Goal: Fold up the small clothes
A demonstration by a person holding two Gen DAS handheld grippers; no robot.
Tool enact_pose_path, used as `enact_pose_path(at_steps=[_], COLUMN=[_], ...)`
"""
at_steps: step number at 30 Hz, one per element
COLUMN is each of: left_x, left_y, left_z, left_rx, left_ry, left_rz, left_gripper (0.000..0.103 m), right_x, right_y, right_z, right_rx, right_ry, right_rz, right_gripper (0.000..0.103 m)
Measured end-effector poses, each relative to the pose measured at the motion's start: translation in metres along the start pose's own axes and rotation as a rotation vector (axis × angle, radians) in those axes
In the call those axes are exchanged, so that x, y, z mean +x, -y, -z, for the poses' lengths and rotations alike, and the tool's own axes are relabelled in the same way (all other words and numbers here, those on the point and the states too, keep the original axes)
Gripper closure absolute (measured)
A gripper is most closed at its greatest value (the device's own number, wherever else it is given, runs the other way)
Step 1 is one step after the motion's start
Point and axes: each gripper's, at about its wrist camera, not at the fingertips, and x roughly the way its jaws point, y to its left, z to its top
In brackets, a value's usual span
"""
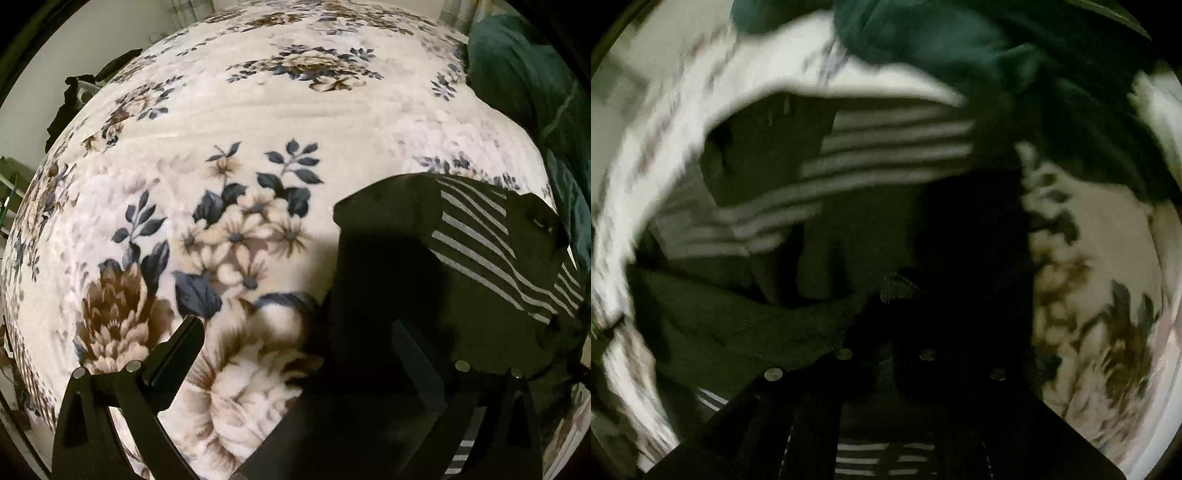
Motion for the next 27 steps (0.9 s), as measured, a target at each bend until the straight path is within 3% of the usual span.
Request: enact_pose_path(at_steps=[5, 13, 17, 21, 23, 25, 27], left_x=[0.003, 0.013, 0.027, 0.066, 0.082, 0.082, 0.067], left_y=[-0.005, 0.007, 0.036, 0.074, 0.084, 0.087, 0.086], left_z=[-0.010, -0.030, -0.050, -0.070, -0.078, -0.085, -0.086], left_rx=[-0.026, 0.000, 0.081, 0.231, 0.273, 0.280, 0.282], left_ry=[-0.001, 0.009, 0.014, -0.025, -0.058, -0.053, -0.033], left_rz=[0.004, 0.030, 0.029, -0.033, -0.058, -0.055, -0.046], left_gripper=[0.000, 0.000, 0.000, 0.000, 0.000, 0.000, 0.000], right_x=[-0.030, -0.014, 0.001, 0.027, 0.019, -0.003, -0.022], right_y=[0.042, 0.081, 0.081, 0.095, 0.105, 0.108, 0.099], right_z=[-0.009, -0.014, -0.011, -0.009, -0.008, -0.002, 0.007], right_rx=[0.092, 0.149, 0.163, 0.209, 0.261, 0.301, 0.296], right_ry=[0.075, 0.048, 0.078, -0.025, -0.016, 0.035, 0.075], right_rz=[0.029, 0.158, 0.232, 0.189, 0.178, 0.185, 0.114], right_gripper=[0.098, 0.098, 0.098, 0.097, 0.087, 0.066, 0.064])
